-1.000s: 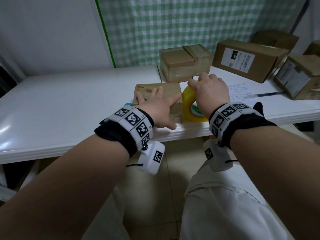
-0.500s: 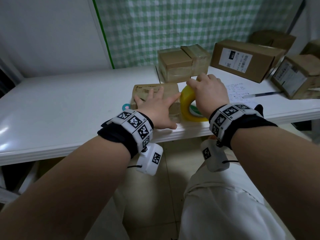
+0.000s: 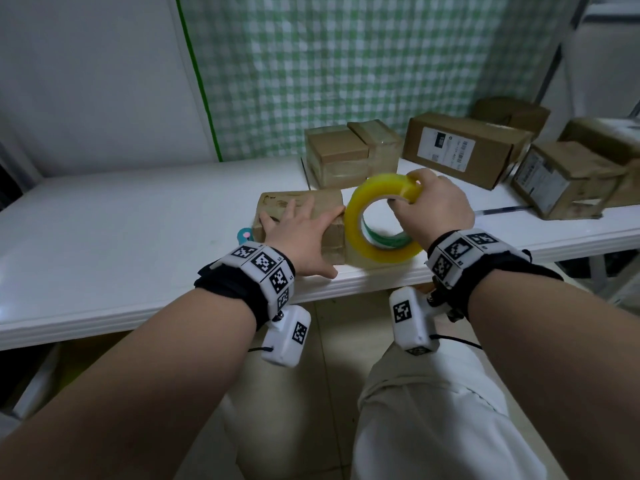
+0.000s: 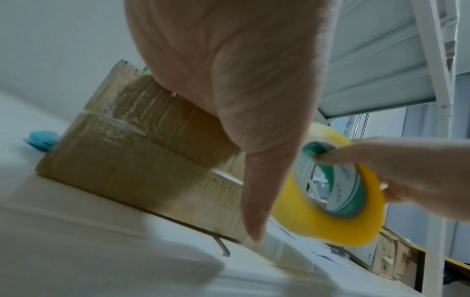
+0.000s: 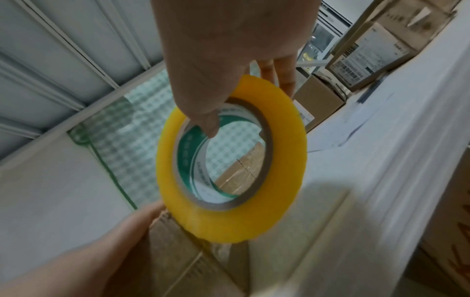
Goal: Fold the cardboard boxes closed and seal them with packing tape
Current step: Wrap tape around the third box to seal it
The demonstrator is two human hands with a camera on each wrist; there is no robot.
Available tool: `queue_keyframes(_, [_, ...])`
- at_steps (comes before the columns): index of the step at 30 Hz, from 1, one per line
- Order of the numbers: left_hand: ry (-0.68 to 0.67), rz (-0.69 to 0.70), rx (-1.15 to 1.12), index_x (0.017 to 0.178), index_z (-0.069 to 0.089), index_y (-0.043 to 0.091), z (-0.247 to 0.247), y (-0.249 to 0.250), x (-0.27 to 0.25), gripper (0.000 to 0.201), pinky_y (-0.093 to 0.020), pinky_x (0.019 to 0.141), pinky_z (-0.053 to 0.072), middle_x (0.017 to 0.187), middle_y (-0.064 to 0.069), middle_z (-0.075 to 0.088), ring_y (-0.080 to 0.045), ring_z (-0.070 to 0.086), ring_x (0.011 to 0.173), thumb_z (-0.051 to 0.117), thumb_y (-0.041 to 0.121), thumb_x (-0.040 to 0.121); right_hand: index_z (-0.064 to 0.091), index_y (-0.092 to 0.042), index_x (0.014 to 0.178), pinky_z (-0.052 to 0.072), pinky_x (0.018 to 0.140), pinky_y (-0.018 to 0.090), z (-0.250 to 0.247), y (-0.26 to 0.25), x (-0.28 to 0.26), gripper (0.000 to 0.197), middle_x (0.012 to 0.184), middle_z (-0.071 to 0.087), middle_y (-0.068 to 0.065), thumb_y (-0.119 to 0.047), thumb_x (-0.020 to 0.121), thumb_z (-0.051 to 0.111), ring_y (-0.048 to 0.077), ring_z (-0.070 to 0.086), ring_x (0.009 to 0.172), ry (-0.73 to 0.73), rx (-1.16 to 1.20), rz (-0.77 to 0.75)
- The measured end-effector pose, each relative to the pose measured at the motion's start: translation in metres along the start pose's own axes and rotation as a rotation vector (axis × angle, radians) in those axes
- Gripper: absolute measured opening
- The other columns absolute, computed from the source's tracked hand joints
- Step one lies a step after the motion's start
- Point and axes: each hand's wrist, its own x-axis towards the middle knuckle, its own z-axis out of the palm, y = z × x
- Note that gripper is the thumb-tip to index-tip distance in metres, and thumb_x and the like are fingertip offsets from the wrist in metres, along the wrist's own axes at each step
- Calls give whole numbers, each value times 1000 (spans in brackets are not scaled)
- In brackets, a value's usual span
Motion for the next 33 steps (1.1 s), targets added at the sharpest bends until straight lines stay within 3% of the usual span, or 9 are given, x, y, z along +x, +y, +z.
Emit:
queue_keyframes(4, [165,-39,-68,145,11,43,1,-6,-7,114,-72,106,6,155,-4,13,-30,11,143,77,64,55,57,-27,118,45,76,36,-22,-20,-1,50,112,61,4,-55,77,61,29,55,109,36,-3,-30])
queue_keyframes(9, [391,-110,-243,143,14,36,-2,-12,-18,119,-66,107,17,138,-5,29,-28,25,132,83,58,49,54,-21,95,38,63,31,-47,-58,0,34,92,59,2,-48,77,62,25,56,85,7,119,-40])
queue_keyframes(16, [484,-92,-308,145,13,22,-5,-18,-26,111,-62,106,21,138,-5,32,-27,30,130,77,52,59,59,-19,99,44,55,28,-72,-87,-3,28,88,60,0,-34,76,64,20,57,77,-57,183,-72])
queue_keyframes(18, [492,-83,-374,144,16,19,-5,-19,-27,108,-55,107,25,138,-6,33,-27,34,128,78,47,59,58,-19,116,53,68,32,-75,-92,-3,46,95,59,-1,-32,73,71,19,60,87,-124,255,-81])
queue_keyframes(21, [526,-76,-482,141,23,17,-7,-25,-25,106,-45,107,32,137,-6,35,-25,37,125,81,42,56,53,-21,128,52,87,35,-79,-99,-6,68,100,55,-3,-35,67,81,18,58,100,-185,341,-126])
queue_keyframes(24, [549,-57,-586,138,28,15,-8,-31,-20,105,-38,103,39,132,-4,40,-21,40,122,84,40,53,55,-18,127,51,84,32,-81,-108,-9,72,109,61,-2,-41,65,83,16,60,100,-244,533,-164])
queue_keyframes(27, [536,-57,-710,135,27,21,-7,-33,-17,108,-35,99,45,127,0,45,-18,47,116,87,46,50,60,-17,119,53,88,40,-78,-117,-13,76,109,67,0,-55,57,81,19,64,98,-340,709,-126])
queue_keyframes(31, [492,-52,-852,134,26,27,-8,-38,-18,107,-26,89,46,124,3,49,-14,51,109,88,44,49,60,-13,121,53,90,44,-71,-126,-14,103,112,69,6,-75,40,74,25,67,99,-462,868,2])
queue_keyframes(33, [483,-63,-862,133,26,25,-7,-45,-18,102,-23,82,44,121,3,50,-14,53,106,88,35,54,59,-15,124,52,92,44,-69,-127,-16,95,114,69,7,-73,50,74,28,67,100,-562,948,58])
